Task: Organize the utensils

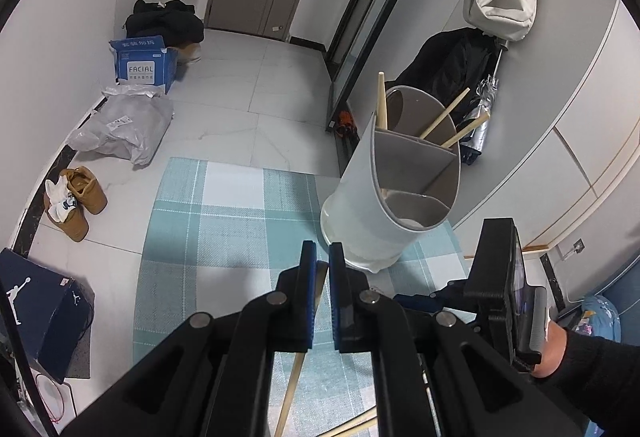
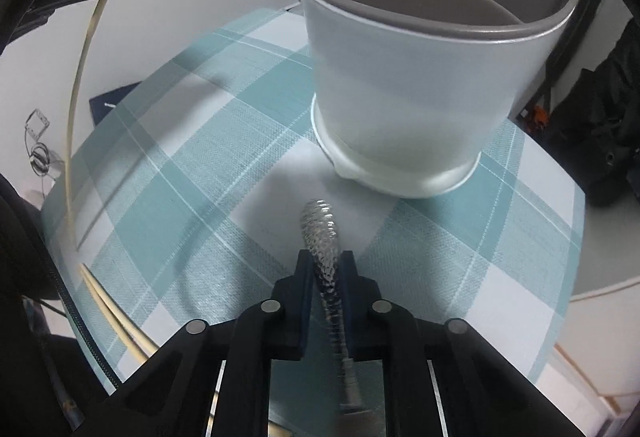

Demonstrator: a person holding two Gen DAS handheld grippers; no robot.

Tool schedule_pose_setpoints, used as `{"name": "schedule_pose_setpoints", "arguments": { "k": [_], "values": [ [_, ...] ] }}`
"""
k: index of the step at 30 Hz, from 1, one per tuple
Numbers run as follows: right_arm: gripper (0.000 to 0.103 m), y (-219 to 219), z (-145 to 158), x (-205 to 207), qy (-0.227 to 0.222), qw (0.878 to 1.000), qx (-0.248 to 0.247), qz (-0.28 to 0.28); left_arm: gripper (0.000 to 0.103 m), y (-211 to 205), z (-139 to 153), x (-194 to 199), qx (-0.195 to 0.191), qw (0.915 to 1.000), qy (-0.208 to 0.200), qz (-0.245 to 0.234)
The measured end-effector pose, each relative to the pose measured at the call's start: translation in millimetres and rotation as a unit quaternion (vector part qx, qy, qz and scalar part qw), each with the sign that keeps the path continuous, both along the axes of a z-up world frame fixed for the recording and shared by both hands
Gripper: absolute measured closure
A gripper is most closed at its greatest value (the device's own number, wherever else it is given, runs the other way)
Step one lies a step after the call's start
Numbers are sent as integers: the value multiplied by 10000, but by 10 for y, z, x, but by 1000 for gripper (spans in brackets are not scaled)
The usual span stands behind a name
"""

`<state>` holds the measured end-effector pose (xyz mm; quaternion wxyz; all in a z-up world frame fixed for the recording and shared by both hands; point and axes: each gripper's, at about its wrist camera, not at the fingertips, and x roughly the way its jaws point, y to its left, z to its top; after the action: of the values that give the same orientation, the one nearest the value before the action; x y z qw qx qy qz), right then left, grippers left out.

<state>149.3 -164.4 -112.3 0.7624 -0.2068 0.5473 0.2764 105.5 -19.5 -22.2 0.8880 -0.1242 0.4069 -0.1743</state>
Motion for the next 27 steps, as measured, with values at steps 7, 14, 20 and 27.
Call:
{"name": "schedule_pose_setpoints", "arguments": {
  "k": [7, 14, 20, 27],
  "values": [
    [92, -324, 160, 6, 97, 9944, 811, -664, 100, 34, 32, -50, -94, 9999, -39, 74],
    [92, -600, 318, -110, 81, 9834, 1344, -1214, 100, 129, 62, -63, -299, 9991, 9, 294],
    [103, -727, 441, -205, -182, 9736, 1637, -1579, 100, 111, 122, -104, -262, 9991, -70, 317],
    [103, -738, 506, -261, -222, 9762, 1582, -1468, 100, 85, 111, -143, -191, 9992, -31, 336]
  ]
}}
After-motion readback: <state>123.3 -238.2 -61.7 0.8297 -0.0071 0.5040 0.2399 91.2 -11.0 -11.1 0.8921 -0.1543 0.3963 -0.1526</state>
